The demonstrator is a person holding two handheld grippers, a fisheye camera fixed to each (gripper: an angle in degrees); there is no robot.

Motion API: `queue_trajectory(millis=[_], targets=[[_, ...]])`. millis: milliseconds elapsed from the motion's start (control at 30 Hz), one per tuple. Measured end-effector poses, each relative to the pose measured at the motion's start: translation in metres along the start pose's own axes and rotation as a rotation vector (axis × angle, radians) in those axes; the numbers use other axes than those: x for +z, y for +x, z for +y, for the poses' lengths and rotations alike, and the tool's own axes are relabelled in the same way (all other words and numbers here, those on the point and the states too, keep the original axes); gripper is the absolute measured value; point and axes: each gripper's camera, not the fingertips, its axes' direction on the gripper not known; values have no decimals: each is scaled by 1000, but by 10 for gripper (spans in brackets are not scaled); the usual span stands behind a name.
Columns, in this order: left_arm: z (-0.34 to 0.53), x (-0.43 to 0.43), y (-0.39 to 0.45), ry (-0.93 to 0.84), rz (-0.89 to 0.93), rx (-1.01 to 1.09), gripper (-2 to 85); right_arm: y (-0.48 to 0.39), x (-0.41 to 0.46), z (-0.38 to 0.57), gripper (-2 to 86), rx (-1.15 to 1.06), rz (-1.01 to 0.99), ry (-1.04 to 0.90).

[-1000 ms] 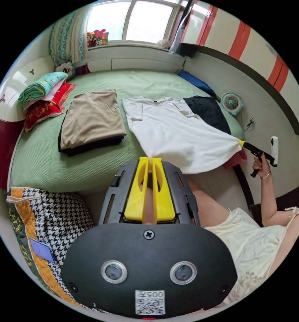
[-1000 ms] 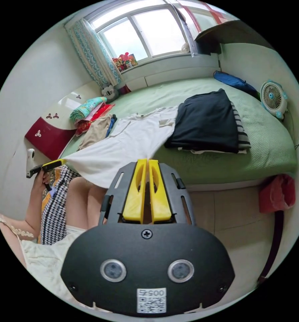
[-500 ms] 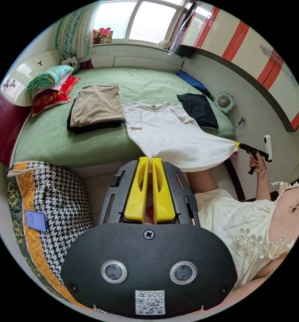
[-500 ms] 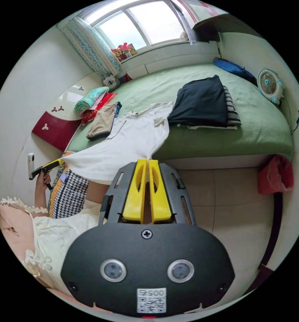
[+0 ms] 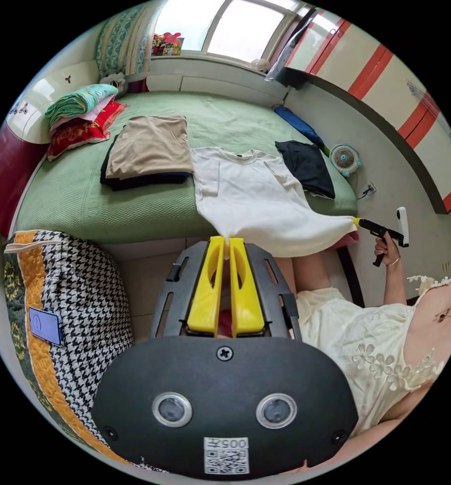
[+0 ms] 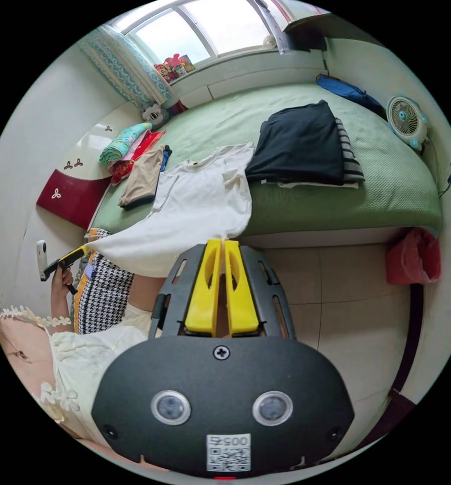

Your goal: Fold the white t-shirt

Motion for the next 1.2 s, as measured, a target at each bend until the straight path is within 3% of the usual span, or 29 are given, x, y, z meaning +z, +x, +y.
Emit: queue_trajectory(millis=[500, 733, 867, 1067, 1200], targets=[[-69, 25, -39, 32, 15, 1, 14, -17, 20, -65, -16, 13, 4, 21], [-199, 67, -72, 14, -28, 72, 22, -41, 33, -175, -16, -74, 65, 102], [-303, 117, -106, -1, -42, -12, 38, -51, 77, -287, -13, -50, 152, 77], [-359, 187, -154, -25, -14, -199, 141, -41, 143, -377, 53, 157, 140, 65], [-334, 206, -160, -46, 11, -128, 158, -56, 155, -347, 105, -39, 90, 25]])
